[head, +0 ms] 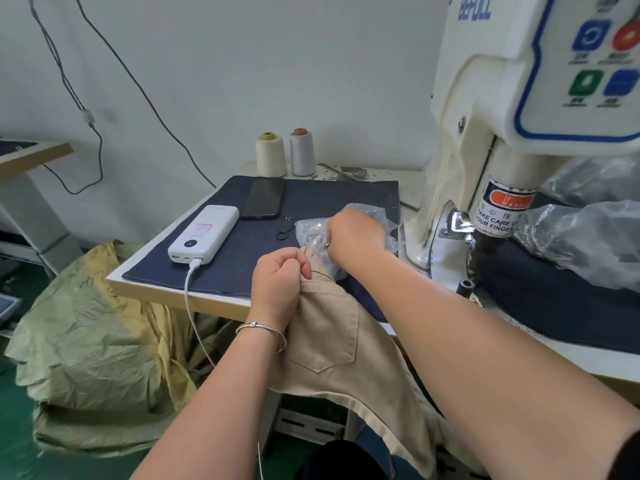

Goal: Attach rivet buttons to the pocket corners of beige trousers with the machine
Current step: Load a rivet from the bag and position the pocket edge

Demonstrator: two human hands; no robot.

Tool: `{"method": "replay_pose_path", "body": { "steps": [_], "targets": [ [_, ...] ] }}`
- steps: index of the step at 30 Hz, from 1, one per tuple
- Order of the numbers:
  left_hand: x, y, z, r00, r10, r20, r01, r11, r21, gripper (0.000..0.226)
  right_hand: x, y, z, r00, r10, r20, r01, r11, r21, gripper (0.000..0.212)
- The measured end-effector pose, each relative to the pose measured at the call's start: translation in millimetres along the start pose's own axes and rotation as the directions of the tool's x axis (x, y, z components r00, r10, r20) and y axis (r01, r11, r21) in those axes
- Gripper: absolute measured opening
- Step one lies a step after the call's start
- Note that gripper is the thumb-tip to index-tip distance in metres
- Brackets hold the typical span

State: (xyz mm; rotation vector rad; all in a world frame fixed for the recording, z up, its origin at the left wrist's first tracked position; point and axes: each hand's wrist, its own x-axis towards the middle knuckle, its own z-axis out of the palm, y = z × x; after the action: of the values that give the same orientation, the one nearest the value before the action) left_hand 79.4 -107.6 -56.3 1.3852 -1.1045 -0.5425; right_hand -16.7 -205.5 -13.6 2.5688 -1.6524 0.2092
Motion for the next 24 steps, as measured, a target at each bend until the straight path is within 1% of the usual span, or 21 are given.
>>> {"method": "replay_pose_path", "body": {
  "steps": [4, 8, 11, 16, 20, 24],
  "targets": [
    [-0.7, 0.6, -0.4, 1.000, 0.008, 0.000, -0.008, 1.000, 0.008, 0.024, -2.8, 0.0, -3.5, 0.999, 0.013, 0.031, -0.013, 1.000, 0.002, 0.020],
    [-1.5, 0.9, -1.0, 1.000, 0.005, 0.002, -0.005, 1.000, 0.012, 0.024, -3.0, 1.1, -2.5, 1.000, 0.010, 0.007, -0.009, 1.000, -0.022, 0.021],
    [-1.9, 1.6, -0.7, 1.000, 0.004, -0.001, -0.003, 1.000, 0.020, 0.023, -2.9, 0.2, -2.8, 1.000, 0.008, 0.012, -0.008, 0.999, -0.044, 0.013],
    [-2.5, 2.3, -0.6, 1.000, 0.010, -0.001, -0.010, 1.000, 0.026, 0.022, -0.8, 0.5, -1.5, 1.000, 0.003, -0.006, -0.003, 0.998, -0.061, 0.021],
    [-2.4, 2.3, -0.5, 1.000, 0.006, 0.004, -0.006, 1.000, 0.018, 0.024, 1.6, 1.4, -0.7, 1.000, -0.009, 0.006, 0.009, 0.998, -0.063, 0.016],
    [-2.5, 1.7, -0.5, 1.000, 0.016, 0.003, -0.016, 0.999, 0.029, 0.022, 2.4, 2.6, 1.4, 0.999, -0.031, -0.009, 0.030, 0.996, -0.081, 0.017]
  ]
}}
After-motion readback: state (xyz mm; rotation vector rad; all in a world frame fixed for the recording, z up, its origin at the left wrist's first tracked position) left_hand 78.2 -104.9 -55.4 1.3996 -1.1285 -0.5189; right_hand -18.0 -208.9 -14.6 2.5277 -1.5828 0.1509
